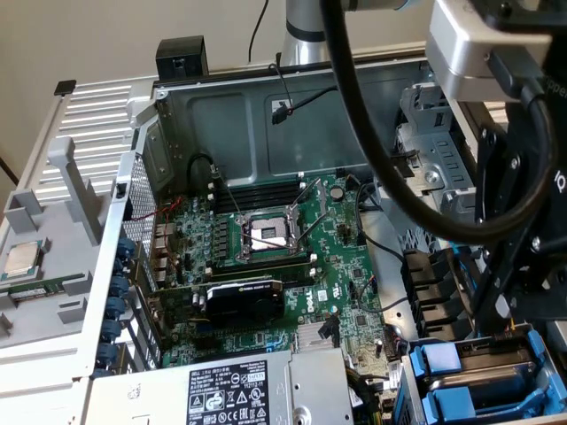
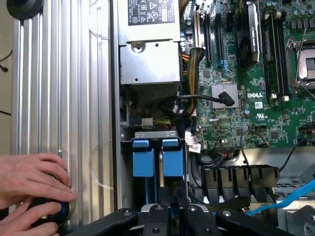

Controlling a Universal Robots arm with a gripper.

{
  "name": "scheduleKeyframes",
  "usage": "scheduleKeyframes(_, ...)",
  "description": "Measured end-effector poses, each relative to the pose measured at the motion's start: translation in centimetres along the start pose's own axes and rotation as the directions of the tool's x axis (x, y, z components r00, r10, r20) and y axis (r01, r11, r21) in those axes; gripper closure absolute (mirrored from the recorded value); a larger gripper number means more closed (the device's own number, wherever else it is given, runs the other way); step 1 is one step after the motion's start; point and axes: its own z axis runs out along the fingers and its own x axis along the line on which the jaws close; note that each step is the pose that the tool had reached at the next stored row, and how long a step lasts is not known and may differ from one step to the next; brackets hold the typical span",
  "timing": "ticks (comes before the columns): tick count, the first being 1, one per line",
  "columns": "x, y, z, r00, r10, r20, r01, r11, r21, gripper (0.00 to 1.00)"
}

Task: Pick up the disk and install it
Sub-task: 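Insert the second disk wire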

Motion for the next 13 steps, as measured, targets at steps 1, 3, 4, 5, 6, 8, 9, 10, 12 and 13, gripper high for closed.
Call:
scheduleKeyframes(1,0.00,0.00,0.08,1.0000,-0.005,-0.0004,0.005,1.0000,0.0019,0.84)
scheduleKeyframes(3,-0.01,-0.01,0.21,0.9999,-0.016,-0.0011,0.016,0.9998,0.0066,0.84)
scheduleKeyframes(4,-0.03,-0.01,0.28,0.9997,-0.024,-0.0017,0.024,0.9997,0.0093,0.84)
scheduleKeyframes(5,-0.08,-0.02,0.34,0.9995,-0.031,-0.0023,0.031,0.9994,0.0114,0.84)
scheduleKeyframes(6,-0.16,-0.02,0.40,0.9992,-0.039,-0.0027,0.039,0.9991,0.0139,0.84)
scheduleKeyframes(8,-0.35,-0.02,0.43,0.9987,-0.051,-0.0041,0.051,0.9986,0.0160,0.84)
scheduleKeyframes(9,-0.49,-0.01,0.44,0.9984,-0.057,-0.0045,0.057,0.9983,0.0167,0.84)
scheduleKeyframes(10,-0.58,-0.01,0.44,0.9981,-0.062,-0.0051,0.062,0.9979,0.0170,0.84)
scheduleKeyframes(12,-0.60,-0.01,0.45,0.9973,-0.074,-0.0058,0.074,0.9971,0.0179,0.84)
scheduleKeyframes(13,-0.60,-0.01,0.44,0.9971,-0.076,-0.0058,0.076,0.9970,0.0181,0.84)
